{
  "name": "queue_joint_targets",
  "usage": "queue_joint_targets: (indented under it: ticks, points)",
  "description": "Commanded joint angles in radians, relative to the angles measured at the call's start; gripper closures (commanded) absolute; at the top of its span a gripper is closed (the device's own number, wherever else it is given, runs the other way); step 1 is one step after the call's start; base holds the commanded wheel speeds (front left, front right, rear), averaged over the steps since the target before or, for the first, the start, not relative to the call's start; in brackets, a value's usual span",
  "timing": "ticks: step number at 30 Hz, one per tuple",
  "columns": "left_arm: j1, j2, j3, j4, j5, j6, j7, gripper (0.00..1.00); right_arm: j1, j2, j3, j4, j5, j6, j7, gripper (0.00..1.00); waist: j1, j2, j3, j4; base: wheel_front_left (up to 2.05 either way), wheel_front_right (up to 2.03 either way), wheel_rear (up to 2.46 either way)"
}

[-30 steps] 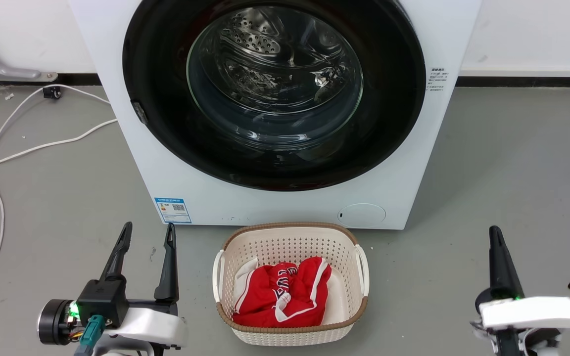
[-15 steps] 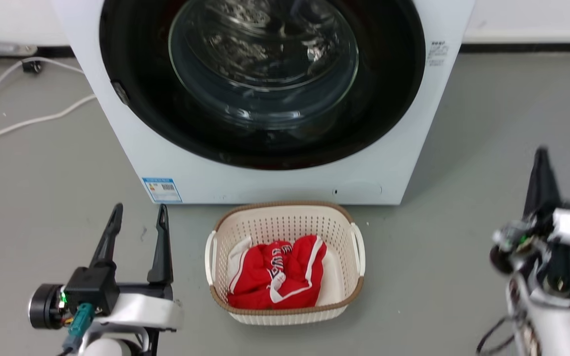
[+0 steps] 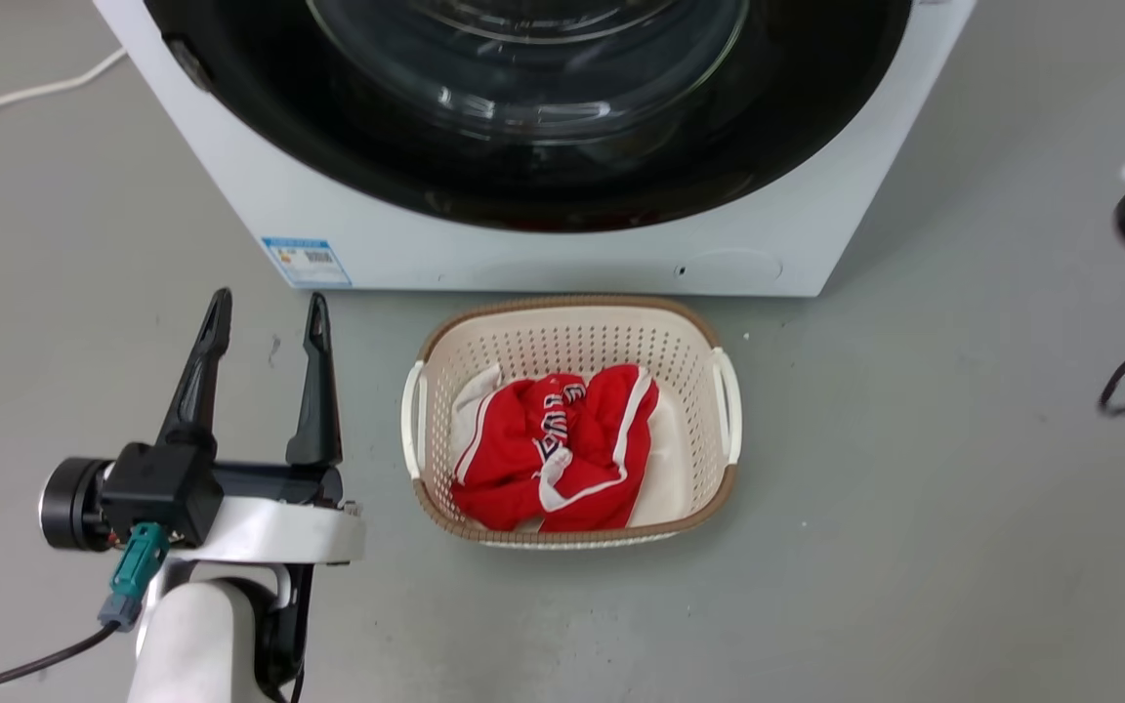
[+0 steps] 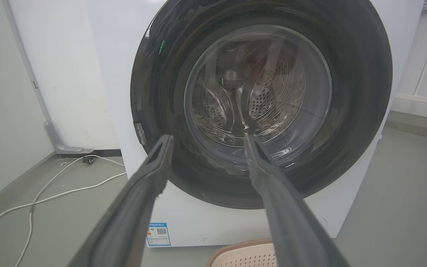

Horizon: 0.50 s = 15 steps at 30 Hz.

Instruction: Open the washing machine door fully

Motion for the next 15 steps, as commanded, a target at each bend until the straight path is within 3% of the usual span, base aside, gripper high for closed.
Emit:
queue_joint_targets:
  ticks: [1,5,15]
  points:
    - [-0.023,-0.001,-0.006,-0.006,0.000,-0.003,-0.003,0.00,-0.071,-0.027,0.031,0.040,-0.019,0.000,0.038,1.00,-0.0002,0.0000,0.034,0.018,0.00,0.00,0.00]
    - [-0.055,-0.003,-0.011,-0.010,-0.003,-0.009,-0.003,0.00,-0.211,-0.057,0.107,0.133,-0.059,0.000,0.139,1.00,-0.0002,0.0000,0.075,0.028,0.00,0.00,0.00]
    - [-0.122,-0.006,-0.028,-0.009,0.002,-0.020,-0.003,0.00,-0.490,-0.052,0.263,0.345,-0.174,0.000,0.337,1.00,-0.0002,0.0000,0.152,0.051,0.00,0.00,0.00]
